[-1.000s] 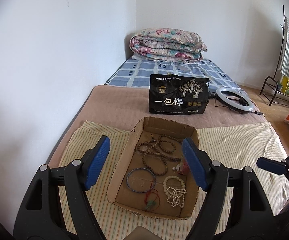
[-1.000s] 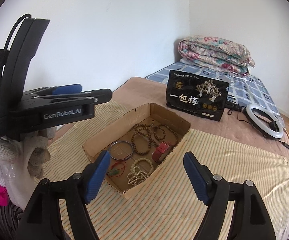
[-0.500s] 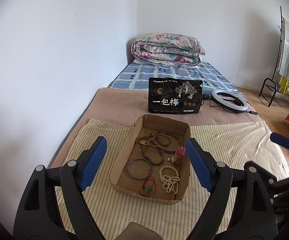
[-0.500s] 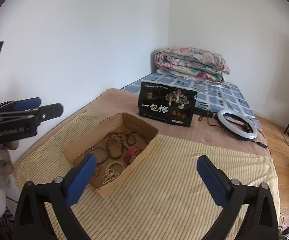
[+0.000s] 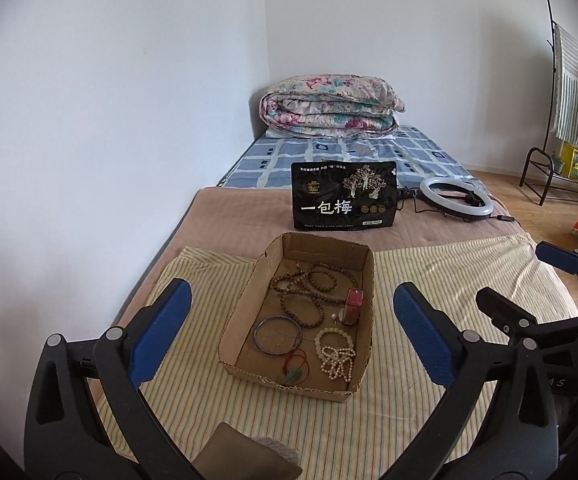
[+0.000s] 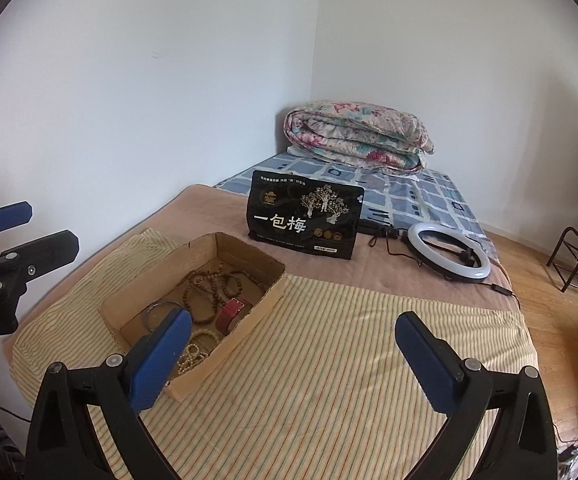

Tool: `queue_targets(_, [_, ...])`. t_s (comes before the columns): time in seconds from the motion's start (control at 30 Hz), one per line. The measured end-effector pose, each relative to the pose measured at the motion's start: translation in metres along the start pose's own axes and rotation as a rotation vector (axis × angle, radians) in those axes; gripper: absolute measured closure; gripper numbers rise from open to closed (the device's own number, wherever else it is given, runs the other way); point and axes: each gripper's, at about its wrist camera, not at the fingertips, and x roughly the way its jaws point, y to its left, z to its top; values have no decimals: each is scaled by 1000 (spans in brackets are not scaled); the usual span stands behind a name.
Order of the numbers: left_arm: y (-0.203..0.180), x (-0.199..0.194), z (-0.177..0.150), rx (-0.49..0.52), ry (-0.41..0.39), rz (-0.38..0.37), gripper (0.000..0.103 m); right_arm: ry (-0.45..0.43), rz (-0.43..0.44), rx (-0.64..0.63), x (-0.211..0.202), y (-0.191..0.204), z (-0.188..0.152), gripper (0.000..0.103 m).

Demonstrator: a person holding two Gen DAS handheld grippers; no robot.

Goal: Organize jewelry

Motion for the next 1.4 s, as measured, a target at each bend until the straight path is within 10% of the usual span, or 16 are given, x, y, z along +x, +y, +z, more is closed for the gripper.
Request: queue_targets(1.4, [-3, 1, 0, 16, -8, 1, 0, 13, -7, 0, 5, -1, -1, 0])
